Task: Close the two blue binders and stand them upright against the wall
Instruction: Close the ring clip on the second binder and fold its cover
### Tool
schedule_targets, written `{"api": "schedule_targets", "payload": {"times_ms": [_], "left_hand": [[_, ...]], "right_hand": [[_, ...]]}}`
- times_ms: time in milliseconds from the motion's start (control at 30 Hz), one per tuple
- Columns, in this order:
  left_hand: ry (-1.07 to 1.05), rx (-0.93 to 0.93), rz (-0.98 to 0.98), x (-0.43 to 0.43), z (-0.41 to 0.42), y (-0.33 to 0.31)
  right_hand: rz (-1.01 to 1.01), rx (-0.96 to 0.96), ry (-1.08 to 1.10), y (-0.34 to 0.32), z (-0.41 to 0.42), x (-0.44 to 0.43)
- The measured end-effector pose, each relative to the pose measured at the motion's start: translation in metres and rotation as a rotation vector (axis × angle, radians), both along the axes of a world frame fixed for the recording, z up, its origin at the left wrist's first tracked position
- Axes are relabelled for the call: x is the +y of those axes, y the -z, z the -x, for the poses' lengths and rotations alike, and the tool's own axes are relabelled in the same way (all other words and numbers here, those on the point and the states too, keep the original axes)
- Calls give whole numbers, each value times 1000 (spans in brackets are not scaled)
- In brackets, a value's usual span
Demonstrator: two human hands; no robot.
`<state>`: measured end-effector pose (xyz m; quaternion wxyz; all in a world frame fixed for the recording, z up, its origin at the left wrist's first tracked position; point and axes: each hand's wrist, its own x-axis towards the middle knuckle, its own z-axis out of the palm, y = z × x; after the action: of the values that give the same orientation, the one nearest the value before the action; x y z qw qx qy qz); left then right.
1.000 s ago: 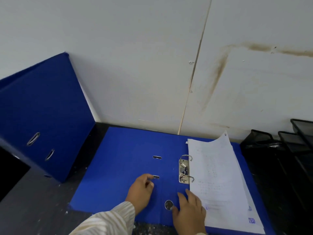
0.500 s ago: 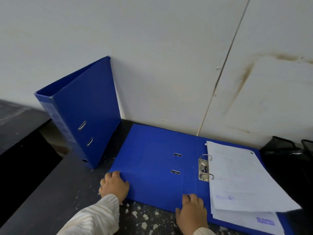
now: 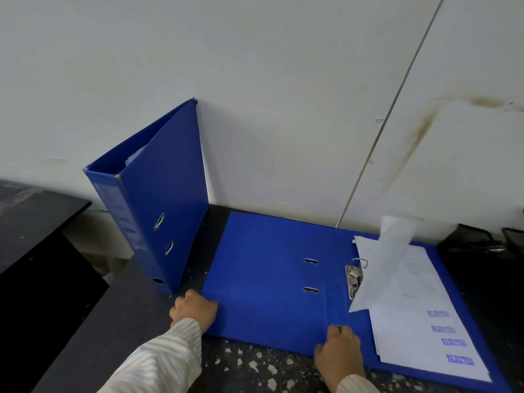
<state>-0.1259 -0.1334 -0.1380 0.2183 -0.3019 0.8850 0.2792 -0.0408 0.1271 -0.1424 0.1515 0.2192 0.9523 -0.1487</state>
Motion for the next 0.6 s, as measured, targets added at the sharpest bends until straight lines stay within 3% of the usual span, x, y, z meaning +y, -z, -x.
{"api": "schedule_targets", "payload": {"times_ms": [133, 333, 600], "left_hand": [[51, 43, -56, -12, 8, -3], [3, 331, -270, -17, 4, -20], [-29, 544, -790, 2, -20, -77]], "right_hand": [[-15, -3, 29, 2, 0, -5], [-6, -8, 92, 5, 1, -6], [119, 51, 226, 3, 0, 0]]}}
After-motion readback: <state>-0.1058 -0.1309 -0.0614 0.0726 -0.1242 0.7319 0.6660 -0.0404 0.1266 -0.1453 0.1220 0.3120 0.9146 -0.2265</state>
